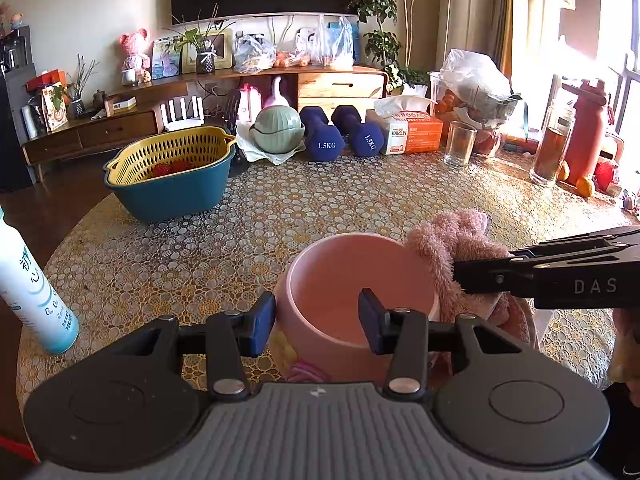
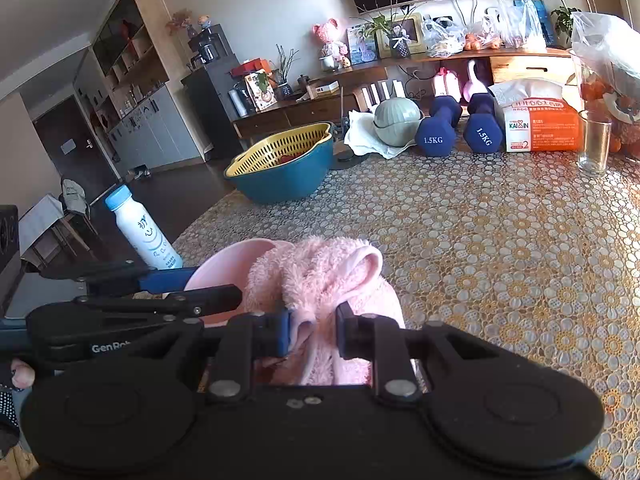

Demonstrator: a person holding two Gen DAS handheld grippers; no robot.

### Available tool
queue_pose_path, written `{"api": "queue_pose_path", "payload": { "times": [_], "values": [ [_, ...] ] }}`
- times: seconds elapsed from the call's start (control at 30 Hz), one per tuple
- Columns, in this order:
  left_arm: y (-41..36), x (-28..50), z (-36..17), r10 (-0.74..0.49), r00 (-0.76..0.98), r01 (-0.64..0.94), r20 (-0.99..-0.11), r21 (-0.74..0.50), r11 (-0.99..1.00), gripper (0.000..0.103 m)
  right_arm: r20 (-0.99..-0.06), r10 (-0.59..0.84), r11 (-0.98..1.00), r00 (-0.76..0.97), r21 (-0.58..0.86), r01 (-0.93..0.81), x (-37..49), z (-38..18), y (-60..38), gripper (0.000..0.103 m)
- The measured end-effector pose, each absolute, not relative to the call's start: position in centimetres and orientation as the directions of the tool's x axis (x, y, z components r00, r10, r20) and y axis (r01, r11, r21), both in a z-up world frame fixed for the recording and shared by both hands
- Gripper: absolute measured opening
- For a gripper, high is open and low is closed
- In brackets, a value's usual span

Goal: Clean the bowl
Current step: 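Rub the towel in the right tool along the mug's outer wall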

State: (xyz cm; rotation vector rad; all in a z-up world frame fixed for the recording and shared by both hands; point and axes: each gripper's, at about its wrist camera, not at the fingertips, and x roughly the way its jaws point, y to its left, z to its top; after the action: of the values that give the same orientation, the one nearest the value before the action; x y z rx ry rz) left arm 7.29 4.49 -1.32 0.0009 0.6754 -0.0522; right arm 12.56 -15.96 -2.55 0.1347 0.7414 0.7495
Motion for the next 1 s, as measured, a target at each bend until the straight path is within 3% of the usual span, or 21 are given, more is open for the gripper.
{"api": "queue_pose_path", "payload": {
  "times": [0.23, 0.47, 0.7, 0.87, 1.0],
  "values": [
    [4.3, 7.4, -1.3, -0.040, 0.777, 0.045, -0.628, -0.009, 0.999, 0.045, -0.557, 0.662, 0.740, 0.502, 0.380, -0.555, 13.2, -3.1, -16.3, 0.020],
    [4.1, 7.2, -1.6, -0.030, 0.772, 0.046, -0.635, 0.009, 0.999, 0.045, -0.648, 0.583, 0.784, 0.491, 0.288, -0.551, 12.9, -5.9, -15.8, 0.020],
    [4.1, 7.4, -1.6, -0.034, 0.773, 0.049, -0.633, 0.006, 0.999, 0.045, -0.585, 0.612, 0.782, 0.532, 0.347, -0.518, 12.9, -2.8, -19.4, 0.020],
    [4.0, 7.6, -1.5, -0.034, 0.774, 0.054, -0.633, 0.012, 0.998, 0.045, -0.516, 0.700, 0.703, 0.494, 0.373, -0.606, 12.1, -0.1, -18.0, 0.020],
    [4.0, 7.7, -1.5, -0.034, 0.773, 0.050, -0.634, 0.007, 0.999, 0.045, -0.528, 0.691, 0.706, 0.494, 0.349, -0.616, 12.2, -0.7, -16.1, 0.020]
  ]
}}
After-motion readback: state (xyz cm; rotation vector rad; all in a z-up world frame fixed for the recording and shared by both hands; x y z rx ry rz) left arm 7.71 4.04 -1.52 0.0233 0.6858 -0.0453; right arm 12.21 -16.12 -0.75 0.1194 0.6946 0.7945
